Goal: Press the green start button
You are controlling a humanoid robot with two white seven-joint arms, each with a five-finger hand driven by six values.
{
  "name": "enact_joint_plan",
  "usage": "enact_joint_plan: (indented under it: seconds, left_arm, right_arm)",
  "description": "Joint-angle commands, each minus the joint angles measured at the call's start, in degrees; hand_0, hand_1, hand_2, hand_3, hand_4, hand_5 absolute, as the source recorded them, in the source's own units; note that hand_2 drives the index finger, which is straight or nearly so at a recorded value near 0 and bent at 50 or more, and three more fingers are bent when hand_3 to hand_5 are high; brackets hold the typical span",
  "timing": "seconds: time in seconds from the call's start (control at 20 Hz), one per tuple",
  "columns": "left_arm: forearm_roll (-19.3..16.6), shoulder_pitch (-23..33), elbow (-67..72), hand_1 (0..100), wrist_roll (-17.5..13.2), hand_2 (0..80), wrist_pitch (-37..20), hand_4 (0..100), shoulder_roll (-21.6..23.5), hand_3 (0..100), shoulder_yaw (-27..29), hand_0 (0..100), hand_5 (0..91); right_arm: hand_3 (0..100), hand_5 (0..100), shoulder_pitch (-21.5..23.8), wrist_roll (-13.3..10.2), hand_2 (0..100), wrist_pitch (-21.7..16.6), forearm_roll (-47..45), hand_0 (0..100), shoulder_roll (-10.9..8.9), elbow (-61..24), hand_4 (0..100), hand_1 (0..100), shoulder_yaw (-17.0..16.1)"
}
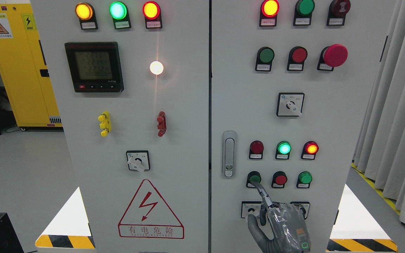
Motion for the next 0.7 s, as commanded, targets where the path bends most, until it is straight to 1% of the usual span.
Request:
enact_joint_plan:
  seconds: [0.0,0.35,0.65]
  left_arm:
    - [0.00,0.02,0.00,56,-0.03,0.0,0.05,0,-0.03,0,0.02,12,0.0]
    - [0.00,0.02,0.00,56,-0.03,0.0,0.05,0,-0.04,0,0.02,12,0.0]
    - [0.00,0.02,0.00,56,-0.04,0.0,0.05,0,-0.04,0,0.02,12,0.0]
  right_arm:
    - [89,100,-0.46,0.00,0,0.03,-0.35,71,0.03,1.75,95,86,-0.31]
    - [89,100,-0.73,0.00,0,0.12,-0.44,73,0.03,2.10,95,87,-0.40]
    - [89,100,-1.87,0.00,0,0.12,-0.53,73,0.11,3.15,95,87,-0.57]
